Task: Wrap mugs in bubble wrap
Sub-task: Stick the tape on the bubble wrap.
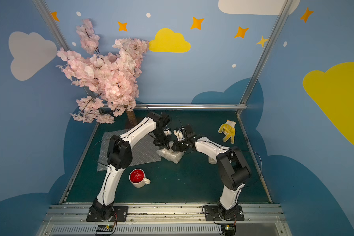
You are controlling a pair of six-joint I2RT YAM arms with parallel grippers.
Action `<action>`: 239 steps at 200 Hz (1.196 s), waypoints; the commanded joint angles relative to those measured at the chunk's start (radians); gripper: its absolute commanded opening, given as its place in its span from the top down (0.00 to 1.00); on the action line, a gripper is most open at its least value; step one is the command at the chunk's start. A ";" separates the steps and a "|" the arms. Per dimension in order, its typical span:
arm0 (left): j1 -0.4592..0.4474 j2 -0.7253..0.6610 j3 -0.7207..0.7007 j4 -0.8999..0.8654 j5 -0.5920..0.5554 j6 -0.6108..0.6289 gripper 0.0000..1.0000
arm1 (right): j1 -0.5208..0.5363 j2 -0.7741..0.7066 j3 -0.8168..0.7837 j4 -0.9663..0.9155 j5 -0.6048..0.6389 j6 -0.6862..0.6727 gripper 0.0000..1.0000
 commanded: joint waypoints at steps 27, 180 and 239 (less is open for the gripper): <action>0.010 -0.018 0.046 -0.001 0.028 0.030 0.94 | 0.008 0.030 0.006 -0.124 0.100 -0.009 1.00; 0.022 -0.116 0.021 0.031 0.062 0.031 0.60 | 0.008 0.015 0.020 -0.091 0.049 0.003 1.00; -0.013 -0.108 -0.064 0.103 0.022 -0.016 0.56 | 0.008 0.008 0.023 -0.095 0.048 0.017 1.00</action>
